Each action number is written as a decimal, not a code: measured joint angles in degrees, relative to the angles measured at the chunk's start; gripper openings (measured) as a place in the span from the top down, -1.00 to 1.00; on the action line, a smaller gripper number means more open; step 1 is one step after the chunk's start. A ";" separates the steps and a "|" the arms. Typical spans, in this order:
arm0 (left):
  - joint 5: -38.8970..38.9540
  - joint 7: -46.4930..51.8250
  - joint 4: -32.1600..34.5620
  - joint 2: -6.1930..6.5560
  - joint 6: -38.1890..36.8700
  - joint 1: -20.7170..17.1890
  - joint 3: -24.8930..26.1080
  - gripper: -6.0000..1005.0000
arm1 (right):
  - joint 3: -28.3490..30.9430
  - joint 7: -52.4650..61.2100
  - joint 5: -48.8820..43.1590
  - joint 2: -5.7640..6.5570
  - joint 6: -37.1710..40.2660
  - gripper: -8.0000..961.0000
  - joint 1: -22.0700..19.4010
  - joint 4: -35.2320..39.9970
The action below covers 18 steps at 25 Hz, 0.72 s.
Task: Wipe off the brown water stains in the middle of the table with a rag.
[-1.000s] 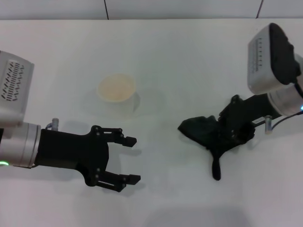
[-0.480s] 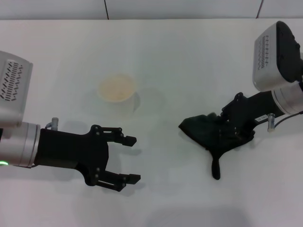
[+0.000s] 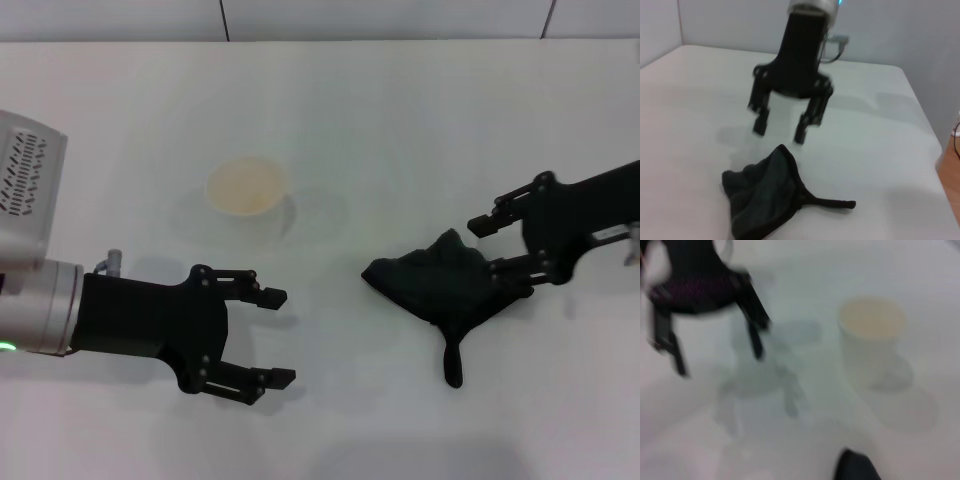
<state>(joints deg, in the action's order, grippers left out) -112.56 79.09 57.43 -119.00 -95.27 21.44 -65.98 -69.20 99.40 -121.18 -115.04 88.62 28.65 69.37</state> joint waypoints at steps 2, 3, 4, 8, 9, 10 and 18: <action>0.00 -0.10 0.01 0.00 0.00 -0.05 0.39 -0.69 | 5.07 -3.67 2.61 0.11 4.78 -0.07 -0.67 -0.79; 0.00 -0.17 0.02 0.00 -0.01 -0.06 0.66 -0.69 | 7.50 -5.07 3.26 0.15 6.74 -0.09 -0.76 -1.42; 0.06 -0.31 0.03 0.00 -0.01 -0.07 0.87 -0.69 | 9.54 -6.09 3.61 0.17 8.37 -0.09 -0.81 -2.10; 2.60 -1.81 0.05 0.06 -0.27 -1.01 1.75 -0.69 | 13.91 -8.44 3.90 0.38 11.97 -0.09 -0.86 -5.04; 2.71 -1.94 0.05 0.07 -0.30 -1.07 1.87 -0.69 | 14.16 -8.77 3.91 0.47 12.07 -0.09 -0.88 -5.71; 3.19 -2.42 0.05 0.10 -0.46 -1.40 2.48 -0.69 | 14.42 -9.25 3.92 0.59 12.06 -0.09 -0.91 -6.70; 4.09 -3.56 0.05 0.09 -0.88 -2.68 3.63 -0.69 | 16.79 -15.03 5.31 0.47 11.69 -0.08 -1.72 -11.76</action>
<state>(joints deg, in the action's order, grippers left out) -108.47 75.53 57.48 -118.91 -96.15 18.76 -62.35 -52.41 84.36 -115.88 -114.57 100.31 26.92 57.61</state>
